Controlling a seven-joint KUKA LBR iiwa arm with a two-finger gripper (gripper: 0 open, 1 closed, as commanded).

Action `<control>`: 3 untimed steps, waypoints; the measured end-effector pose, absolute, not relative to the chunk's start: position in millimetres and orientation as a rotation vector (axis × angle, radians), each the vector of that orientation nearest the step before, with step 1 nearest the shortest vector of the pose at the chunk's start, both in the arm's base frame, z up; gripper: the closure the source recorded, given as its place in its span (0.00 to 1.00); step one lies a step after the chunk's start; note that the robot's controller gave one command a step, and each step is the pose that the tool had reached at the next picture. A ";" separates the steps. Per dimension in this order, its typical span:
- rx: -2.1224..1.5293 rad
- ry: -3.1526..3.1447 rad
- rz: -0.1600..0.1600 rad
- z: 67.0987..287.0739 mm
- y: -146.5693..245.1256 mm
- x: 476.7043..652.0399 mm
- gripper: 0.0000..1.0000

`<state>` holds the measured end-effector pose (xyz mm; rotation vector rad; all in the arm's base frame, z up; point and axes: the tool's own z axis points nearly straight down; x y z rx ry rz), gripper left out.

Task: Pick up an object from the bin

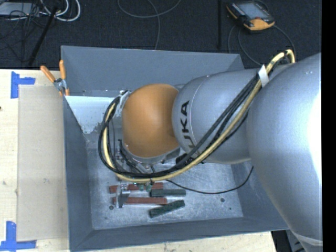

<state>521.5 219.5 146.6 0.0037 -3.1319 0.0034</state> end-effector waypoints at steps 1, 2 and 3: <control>-0.003 -3.139 0.001 150.9 218.6 523.7 0.00; 0.155 -3.166 -0.020 80.5 188.4 532.8 1.00; 0.156 -3.166 -0.020 80.4 188.4 532.6 1.00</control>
Offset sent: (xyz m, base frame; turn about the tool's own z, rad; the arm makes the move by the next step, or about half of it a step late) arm 0.0026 -0.0354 -0.0766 -0.0981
